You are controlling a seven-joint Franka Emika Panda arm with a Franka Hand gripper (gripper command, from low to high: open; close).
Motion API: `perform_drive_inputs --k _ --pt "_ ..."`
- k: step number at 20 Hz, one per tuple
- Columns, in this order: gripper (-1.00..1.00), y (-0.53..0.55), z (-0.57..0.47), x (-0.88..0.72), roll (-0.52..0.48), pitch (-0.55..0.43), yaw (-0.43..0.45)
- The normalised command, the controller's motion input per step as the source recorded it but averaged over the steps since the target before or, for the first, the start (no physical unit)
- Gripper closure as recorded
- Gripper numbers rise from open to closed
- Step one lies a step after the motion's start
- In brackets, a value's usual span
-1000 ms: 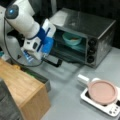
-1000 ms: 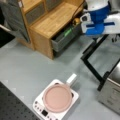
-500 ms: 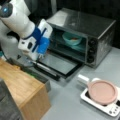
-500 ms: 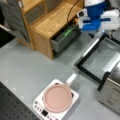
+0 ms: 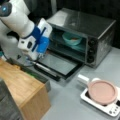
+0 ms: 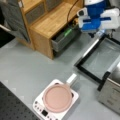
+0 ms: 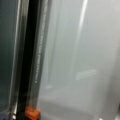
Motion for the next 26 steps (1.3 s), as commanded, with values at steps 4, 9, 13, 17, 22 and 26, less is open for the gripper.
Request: perform_drive_inputs --k 4,9,13,17,22,26 --pt "-1.0 0.1 0.03 0.22 0.089 0.026 0.255" --pt "-1.0 -0.02 0.02 0.24 0.158 0.04 0.323" --pt "-1.0 -0.08 0.02 0.26 0.086 0.02 0.368" --pt "-1.0 -0.07 0.01 0.28 0.062 0.003 0.452" --pt "-1.0 -0.15 0.05 0.35 0.057 0.074 0.462" --pt "-1.0 -0.21 0.05 0.38 0.05 0.115 0.438"
